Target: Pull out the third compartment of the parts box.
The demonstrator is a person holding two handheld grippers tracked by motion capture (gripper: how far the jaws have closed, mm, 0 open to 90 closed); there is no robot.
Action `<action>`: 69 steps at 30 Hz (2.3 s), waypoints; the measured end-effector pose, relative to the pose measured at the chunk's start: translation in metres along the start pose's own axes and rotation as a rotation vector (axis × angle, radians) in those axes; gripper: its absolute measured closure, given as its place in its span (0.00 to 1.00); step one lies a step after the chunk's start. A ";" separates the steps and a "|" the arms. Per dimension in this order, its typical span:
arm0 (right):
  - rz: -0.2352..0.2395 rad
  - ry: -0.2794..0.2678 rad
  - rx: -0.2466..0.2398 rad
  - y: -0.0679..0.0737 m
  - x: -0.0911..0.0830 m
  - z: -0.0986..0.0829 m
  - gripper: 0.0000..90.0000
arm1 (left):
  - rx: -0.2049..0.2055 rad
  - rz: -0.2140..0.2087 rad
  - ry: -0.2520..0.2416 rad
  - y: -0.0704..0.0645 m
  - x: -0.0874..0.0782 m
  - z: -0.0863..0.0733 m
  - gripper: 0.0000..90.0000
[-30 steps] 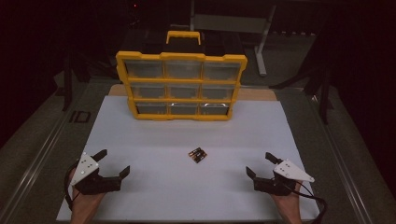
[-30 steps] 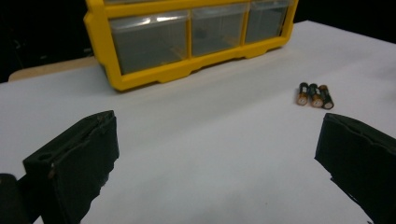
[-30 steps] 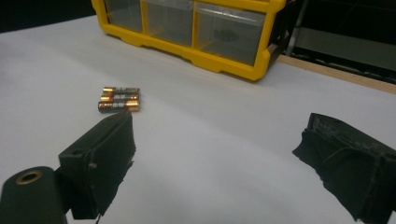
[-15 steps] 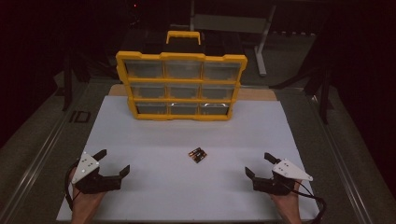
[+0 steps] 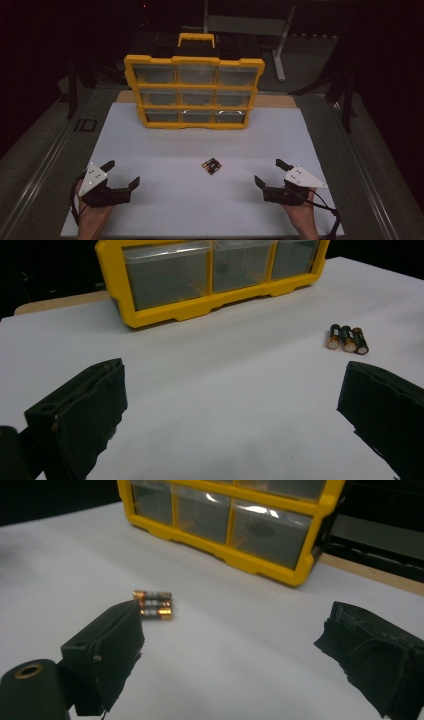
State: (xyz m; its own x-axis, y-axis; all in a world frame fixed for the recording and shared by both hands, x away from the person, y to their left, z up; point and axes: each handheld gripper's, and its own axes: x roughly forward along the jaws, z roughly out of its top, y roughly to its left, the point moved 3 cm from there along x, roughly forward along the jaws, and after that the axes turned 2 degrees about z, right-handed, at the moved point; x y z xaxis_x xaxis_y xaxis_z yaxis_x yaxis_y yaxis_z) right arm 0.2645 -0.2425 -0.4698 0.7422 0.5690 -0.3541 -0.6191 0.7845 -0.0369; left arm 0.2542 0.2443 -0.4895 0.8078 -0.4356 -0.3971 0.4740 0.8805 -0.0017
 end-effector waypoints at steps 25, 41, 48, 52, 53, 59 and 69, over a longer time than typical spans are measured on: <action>-0.008 -0.019 -0.067 0.010 0.030 0.056 0.10 | -0.001 -0.001 0.002 -0.002 0.000 0.000 0.00; -0.011 -0.010 -0.082 0.008 0.053 0.081 0.10 | 0.007 0.004 0.004 -0.002 0.000 0.000 0.00; -0.017 -0.002 -0.111 0.010 0.070 0.096 0.09 | 0.004 0.008 0.002 -0.002 0.000 0.000 0.00; -0.022 0.006 -0.121 0.009 0.079 0.103 0.09 | 0.004 0.006 0.003 -0.002 0.000 0.000 0.00; -0.023 0.007 -0.132 0.009 0.081 0.105 0.09 | 0.006 0.007 0.002 -0.001 0.000 0.000 0.00; -0.033 0.002 -0.134 0.006 0.092 0.119 0.08 | 0.005 0.005 0.008 -0.002 0.001 0.000 0.00; -0.019 -0.005 -0.149 0.001 0.110 0.133 0.08 | 0.005 0.004 0.007 -0.002 0.001 0.000 0.00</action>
State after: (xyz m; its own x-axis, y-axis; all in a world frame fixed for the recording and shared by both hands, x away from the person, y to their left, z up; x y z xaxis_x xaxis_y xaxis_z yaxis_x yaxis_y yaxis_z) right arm 0.3793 -0.1460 -0.3846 0.7548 0.5562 -0.3477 -0.6362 0.7498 -0.1818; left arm 0.2542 0.2423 -0.4898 0.8072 -0.4311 -0.4032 0.4729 0.8811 0.0047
